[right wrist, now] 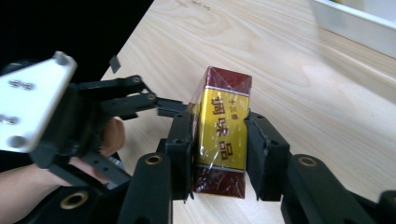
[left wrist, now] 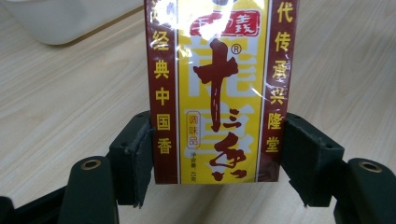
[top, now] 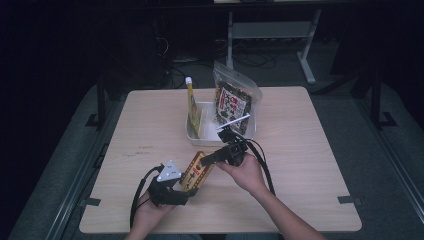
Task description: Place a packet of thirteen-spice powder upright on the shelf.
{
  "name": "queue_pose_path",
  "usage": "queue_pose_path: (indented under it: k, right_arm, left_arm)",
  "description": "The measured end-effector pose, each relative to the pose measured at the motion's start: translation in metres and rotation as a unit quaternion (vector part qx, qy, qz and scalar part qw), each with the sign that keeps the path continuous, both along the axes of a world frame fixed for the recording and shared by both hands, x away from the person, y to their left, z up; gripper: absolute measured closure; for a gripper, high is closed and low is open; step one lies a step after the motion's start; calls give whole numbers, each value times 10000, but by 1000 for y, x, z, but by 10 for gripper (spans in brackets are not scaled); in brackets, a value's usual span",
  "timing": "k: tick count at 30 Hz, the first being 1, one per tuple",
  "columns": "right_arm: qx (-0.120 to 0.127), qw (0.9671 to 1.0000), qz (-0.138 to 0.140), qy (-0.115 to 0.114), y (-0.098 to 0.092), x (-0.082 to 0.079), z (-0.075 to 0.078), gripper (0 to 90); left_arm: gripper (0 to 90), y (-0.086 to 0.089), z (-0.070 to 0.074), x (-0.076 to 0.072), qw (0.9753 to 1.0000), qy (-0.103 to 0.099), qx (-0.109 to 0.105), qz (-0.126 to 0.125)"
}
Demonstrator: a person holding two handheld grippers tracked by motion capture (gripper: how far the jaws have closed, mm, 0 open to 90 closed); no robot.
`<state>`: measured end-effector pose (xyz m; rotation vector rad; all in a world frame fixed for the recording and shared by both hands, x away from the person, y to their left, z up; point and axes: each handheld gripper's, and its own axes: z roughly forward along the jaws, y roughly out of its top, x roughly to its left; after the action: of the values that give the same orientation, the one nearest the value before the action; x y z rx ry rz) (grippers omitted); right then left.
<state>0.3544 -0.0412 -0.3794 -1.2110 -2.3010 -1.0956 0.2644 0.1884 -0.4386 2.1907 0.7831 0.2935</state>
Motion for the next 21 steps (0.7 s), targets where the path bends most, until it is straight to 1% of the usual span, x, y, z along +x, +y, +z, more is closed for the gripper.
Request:
queue_pose_path:
  k: [4,8,15,16,18,20,21]
  right_arm:
    - [-102,9999,55,-52,6,0,6,639]
    - [-198,9997,99,-38,10,1,9,626]
    - [-274,9996,106,12,14,2,8,620]
    - [-288,9995,115,-8,15,2,8,620]
    - [-309,9995,112,20,16,3,8,623]
    - [-336,9993,99,109,16,3,9,641]
    - [-298,9994,93,136,16,4,9,652]
  left_arm:
    - [327,3,1,0,10000,-9,-45,22]
    - [328,4,2,1,10000,-25,-59,18]
    - [328,5,2,1,10000,-65,-57,6]
    - [328,5,2,1,10000,-62,-55,5]
    - [328,5,2,1,10000,-64,-49,5]
    - [327,5,1,1,10000,-64,-59,8]
    - [326,5,2,1,9999,-72,-74,19]
